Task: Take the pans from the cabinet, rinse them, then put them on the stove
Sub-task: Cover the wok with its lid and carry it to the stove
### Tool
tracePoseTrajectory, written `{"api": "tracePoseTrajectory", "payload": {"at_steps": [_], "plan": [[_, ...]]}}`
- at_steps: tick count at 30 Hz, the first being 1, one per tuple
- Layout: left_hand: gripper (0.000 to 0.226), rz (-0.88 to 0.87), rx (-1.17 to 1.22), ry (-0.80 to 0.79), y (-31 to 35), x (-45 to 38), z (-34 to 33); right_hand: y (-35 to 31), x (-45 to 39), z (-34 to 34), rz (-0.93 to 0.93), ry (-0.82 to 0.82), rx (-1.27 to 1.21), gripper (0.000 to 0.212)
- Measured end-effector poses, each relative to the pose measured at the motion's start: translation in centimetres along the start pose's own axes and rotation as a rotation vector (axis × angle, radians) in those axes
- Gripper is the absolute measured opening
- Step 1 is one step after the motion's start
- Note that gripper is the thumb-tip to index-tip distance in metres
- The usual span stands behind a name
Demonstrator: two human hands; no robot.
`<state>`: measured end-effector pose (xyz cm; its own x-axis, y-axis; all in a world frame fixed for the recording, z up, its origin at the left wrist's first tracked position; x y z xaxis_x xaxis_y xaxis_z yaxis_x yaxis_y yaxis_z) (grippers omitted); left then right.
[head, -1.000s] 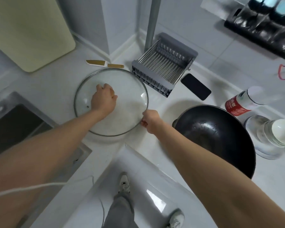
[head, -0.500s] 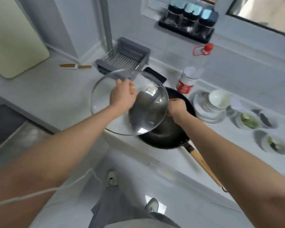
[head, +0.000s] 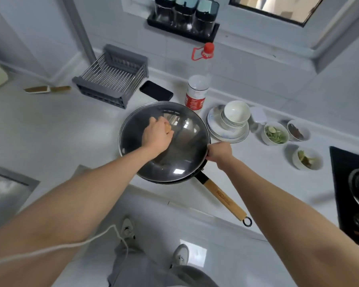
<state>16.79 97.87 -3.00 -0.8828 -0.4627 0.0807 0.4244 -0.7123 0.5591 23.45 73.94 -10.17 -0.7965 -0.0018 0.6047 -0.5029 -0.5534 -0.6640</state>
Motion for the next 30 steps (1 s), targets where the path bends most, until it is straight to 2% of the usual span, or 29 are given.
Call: {"api": "tracePoseTrajectory", "payload": {"at_steps": [2, 4, 10, 13, 16, 18, 20, 21, 22, 23, 25, 26, 28, 30], "plan": [[0.036, -0.008, -0.011, -0.005, -0.1, 0.0, -0.4, 0.0, 0.3, 0.4, 0.007, 0.087, 0.107, 0.025], [0.037, -0.023, -0.015, -0.012, 0.0, 0.1, -0.7, 0.3, 0.5, 0.6, 0.014, 0.133, 0.125, 0.017], [0.039, -0.039, 0.033, -0.034, 0.2, 0.4, -1.3, 2.4, 1.1, 1.8, 0.022, 0.128, 0.103, 0.027], [0.040, -0.046, 0.033, -0.040, 0.6, 0.5, -1.7, 4.2, 2.5, 1.5, -0.021, -0.047, 0.143, 0.034], [0.059, 0.009, -0.049, -0.102, 0.9, 0.7, -1.5, 5.3, 4.8, 0.8, -0.033, -0.263, 0.140, 0.041], [0.066, 0.040, -0.123, -0.018, 1.4, 1.8, -0.2, 6.5, 6.1, 1.0, -0.046, -0.378, 0.211, 0.046], [0.046, -0.024, -0.106, 0.123, 3.2, 4.6, 0.9, 8.4, 7.3, 1.3, -0.089, -0.503, 0.280, 0.047], [0.035, -0.036, -0.067, 0.103, 3.9, 6.0, 0.1, 9.3, 7.8, 1.2, -0.113, -0.555, 0.303, 0.046], [0.033, 0.012, 0.007, -0.001, 4.1, 7.4, -1.5, 10.1, 8.1, 1.1, -0.122, -0.581, 0.332, 0.044], [0.038, 0.152, 0.132, -0.174, 3.6, 9.1, -4.0, 10.6, 8.5, 0.9, -0.119, -0.584, 0.358, 0.042], [0.048, 0.570, 0.413, -0.596, 2.6, 14.5, -9.1, 11.0, 8.9, 0.1, -0.106, -0.566, 0.370, 0.038], [0.052, 0.695, 0.488, -0.765, 2.9, 17.0, -10.8, 11.1, 9.3, -0.4, -0.100, -0.574, 0.367, 0.036], [0.058, 0.791, 0.585, -0.880, 2.9, 19.4, -13.5, 10.8, 10.6, -1.6, -0.087, -0.614, 0.366, 0.022], [0.050, 0.845, 0.758, -0.801, 2.9, 19.5, -14.9, 10.2, 11.9, -2.7, -0.084, -0.632, 0.353, 0.016]]}}
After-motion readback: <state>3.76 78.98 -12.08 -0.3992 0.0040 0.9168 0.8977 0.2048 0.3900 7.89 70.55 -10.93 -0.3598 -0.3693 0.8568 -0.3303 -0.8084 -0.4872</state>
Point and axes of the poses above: each hand's wrist, its own x-axis away from the middle knuckle, its own z-axis out of the back of the hand, y = z × x, the point moved 8 cm from there along -x, towards the middle knuckle, and after that the axes turned 3 degrees about x, right-handed, at the moved point
